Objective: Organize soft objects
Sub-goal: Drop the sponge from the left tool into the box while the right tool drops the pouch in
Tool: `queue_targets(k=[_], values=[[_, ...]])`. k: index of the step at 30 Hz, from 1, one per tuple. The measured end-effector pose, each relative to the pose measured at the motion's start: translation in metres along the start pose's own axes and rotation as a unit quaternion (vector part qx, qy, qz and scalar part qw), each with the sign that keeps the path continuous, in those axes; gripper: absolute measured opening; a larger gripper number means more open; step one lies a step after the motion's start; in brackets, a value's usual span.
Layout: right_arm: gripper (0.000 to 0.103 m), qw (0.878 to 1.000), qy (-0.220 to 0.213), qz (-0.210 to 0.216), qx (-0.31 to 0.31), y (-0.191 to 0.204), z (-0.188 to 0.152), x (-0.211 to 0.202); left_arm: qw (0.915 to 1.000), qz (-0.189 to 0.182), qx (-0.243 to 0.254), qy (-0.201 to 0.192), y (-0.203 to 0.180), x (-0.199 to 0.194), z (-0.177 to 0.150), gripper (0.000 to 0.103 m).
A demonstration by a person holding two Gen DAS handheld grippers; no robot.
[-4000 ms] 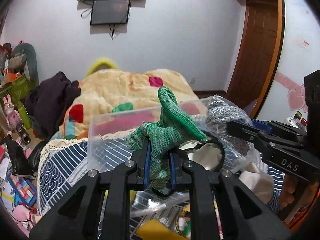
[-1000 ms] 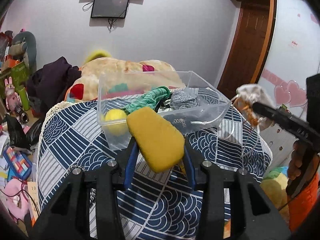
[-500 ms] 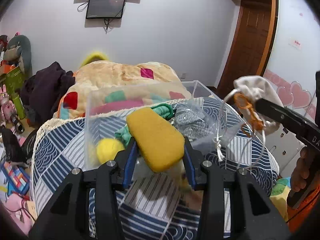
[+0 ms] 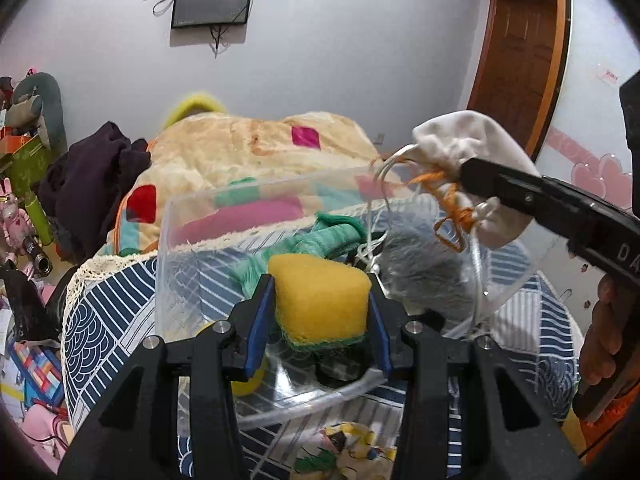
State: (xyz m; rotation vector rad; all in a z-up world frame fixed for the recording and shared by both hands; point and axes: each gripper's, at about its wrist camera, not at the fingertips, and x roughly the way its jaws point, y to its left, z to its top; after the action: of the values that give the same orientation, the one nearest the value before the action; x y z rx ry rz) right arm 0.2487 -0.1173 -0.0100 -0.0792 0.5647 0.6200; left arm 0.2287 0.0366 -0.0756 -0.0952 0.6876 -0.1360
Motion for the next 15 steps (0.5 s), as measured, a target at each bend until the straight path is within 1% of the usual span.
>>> queue_targets(k=[2,5,7,8,10,11,12,15], values=[[0.019,1.000,0.020,-0.003,-0.002,-0.001,-0.006,0.010,0.9999,0.002,0.000,0.011,0.002,0.006,-0.003,0.042],[0.020,0.999,0.050,-0.005,-0.012,0.000,-0.016,0.023,0.9999,0.008,0.002,0.008,0.002,0.006,-0.006,0.042],[0.020,0.998,0.061,-0.006,-0.016,0.000,-0.021,0.027,0.9999,0.008,-0.001,0.008,0.002,0.005,-0.006,0.044],[0.022,0.998,0.066,-0.006,-0.017,0.000,-0.023,0.027,0.9999,0.006,-0.002,0.009,0.002,0.005,-0.006,0.045],[0.024,0.997,0.069,-0.008,-0.019,-0.001,-0.022,0.026,0.9999,0.002,-0.003,0.011,0.001,0.002,-0.007,0.048],[0.024,0.997,0.068,-0.009,-0.020,-0.001,-0.023,0.024,0.9999,0.000,-0.002,0.011,0.000,-0.001,-0.007,0.051],[0.024,0.997,0.068,-0.008,-0.021,-0.001,-0.022,0.022,0.9999,-0.001,0.000,0.011,0.000,-0.003,-0.008,0.056],[0.032,0.997,0.069,-0.009,-0.023,-0.001,-0.021,0.016,1.0000,0.004,0.008,0.001,-0.005,-0.016,-0.010,0.067]])
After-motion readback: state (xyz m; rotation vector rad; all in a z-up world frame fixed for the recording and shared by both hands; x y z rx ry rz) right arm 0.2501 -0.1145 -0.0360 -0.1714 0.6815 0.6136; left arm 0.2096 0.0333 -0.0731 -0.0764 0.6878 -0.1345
